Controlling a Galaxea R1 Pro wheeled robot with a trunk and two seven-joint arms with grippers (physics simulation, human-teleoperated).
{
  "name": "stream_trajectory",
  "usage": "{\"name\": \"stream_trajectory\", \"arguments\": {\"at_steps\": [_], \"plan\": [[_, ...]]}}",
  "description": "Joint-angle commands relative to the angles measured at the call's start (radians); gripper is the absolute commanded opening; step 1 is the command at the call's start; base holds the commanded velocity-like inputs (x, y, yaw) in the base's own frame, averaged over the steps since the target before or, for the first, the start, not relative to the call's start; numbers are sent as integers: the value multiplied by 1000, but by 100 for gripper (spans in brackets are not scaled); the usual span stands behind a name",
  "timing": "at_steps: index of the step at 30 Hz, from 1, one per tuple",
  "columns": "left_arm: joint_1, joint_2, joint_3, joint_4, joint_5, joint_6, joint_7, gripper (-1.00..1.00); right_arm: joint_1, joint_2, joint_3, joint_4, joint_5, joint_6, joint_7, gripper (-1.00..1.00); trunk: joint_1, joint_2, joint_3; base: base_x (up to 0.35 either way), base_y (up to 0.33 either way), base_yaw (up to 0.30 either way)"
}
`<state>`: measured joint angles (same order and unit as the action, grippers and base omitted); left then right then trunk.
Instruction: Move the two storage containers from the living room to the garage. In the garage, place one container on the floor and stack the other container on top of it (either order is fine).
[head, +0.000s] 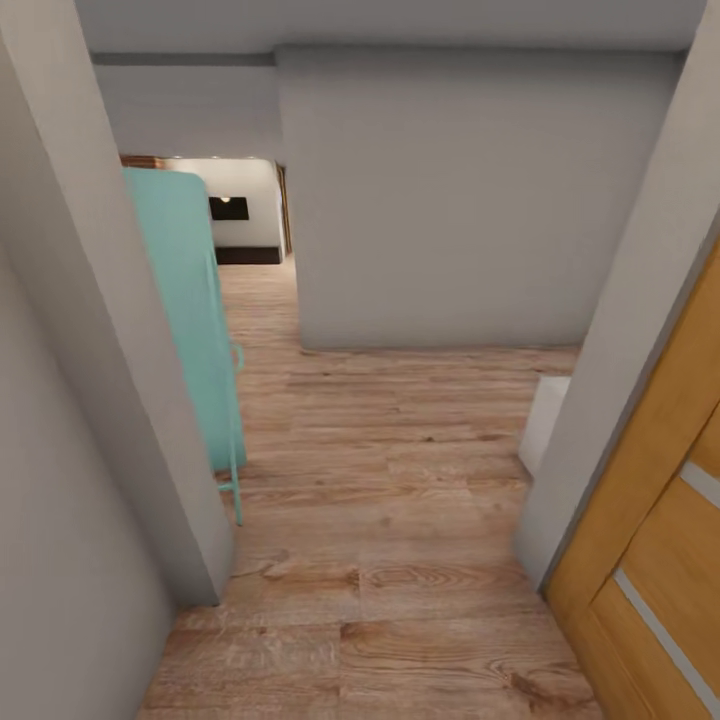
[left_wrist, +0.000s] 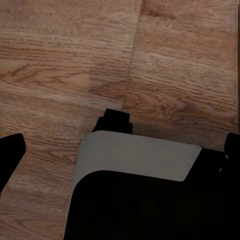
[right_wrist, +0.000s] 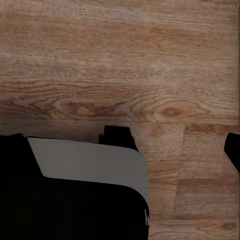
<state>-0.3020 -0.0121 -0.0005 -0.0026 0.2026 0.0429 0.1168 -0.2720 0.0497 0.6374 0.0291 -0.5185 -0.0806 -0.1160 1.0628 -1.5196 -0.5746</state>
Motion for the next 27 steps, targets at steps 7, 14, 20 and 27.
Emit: {"name": "stream_trajectory", "arguments": {"at_steps": [7,14,20,27], "plan": [[-1,0,-1,0,6,3,3,100,-1,1,8,3,-9,-5,-1,100,1,0,-1,322,0,0],[-1,0,-1,0,6,3,3,100,-1,1,8,3,-9,-5,-1,100,1,0,-1,322,0,0],[-1,0,-1,0,6,3,3,100,-1,1,8,3,-9,-5,-1,100,1,0,-1,322,0,0],[0,0,-1,0,6,3,3,100,-1,1,8,3,-9,-5,-1,100,1,0,-1,322,0,0]]}}
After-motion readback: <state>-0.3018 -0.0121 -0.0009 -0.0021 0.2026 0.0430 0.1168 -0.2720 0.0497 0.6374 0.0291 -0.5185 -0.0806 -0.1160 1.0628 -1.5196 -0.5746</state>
